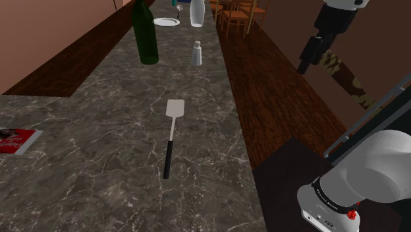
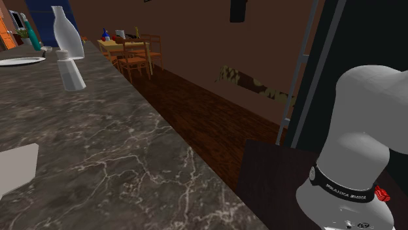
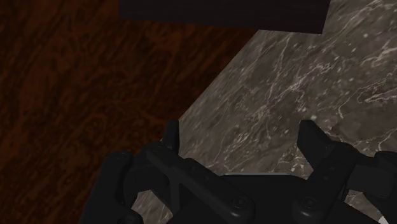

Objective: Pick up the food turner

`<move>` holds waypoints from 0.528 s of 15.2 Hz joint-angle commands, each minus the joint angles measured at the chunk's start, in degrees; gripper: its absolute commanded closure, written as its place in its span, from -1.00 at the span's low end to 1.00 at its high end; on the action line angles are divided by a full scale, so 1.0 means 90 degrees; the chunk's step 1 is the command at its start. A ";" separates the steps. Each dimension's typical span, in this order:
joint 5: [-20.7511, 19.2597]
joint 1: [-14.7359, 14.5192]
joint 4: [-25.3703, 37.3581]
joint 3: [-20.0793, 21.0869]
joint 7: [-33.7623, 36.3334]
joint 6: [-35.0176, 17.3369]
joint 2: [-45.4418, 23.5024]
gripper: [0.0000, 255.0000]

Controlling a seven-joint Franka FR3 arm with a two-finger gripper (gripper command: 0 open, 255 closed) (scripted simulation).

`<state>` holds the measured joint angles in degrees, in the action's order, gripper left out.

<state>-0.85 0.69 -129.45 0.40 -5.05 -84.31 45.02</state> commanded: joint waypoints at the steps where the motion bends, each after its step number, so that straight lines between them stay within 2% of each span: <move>1: 0.0000 0.0000 0.0000 0.0000 0.0000 0.0000 0.0000 -1.00; 8: 0.0837 -0.0026 -0.0237 0.1114 0.1790 -0.0337 -0.0142 -1.00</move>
<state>5.40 0.52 -131.51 8.68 8.27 -86.58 44.43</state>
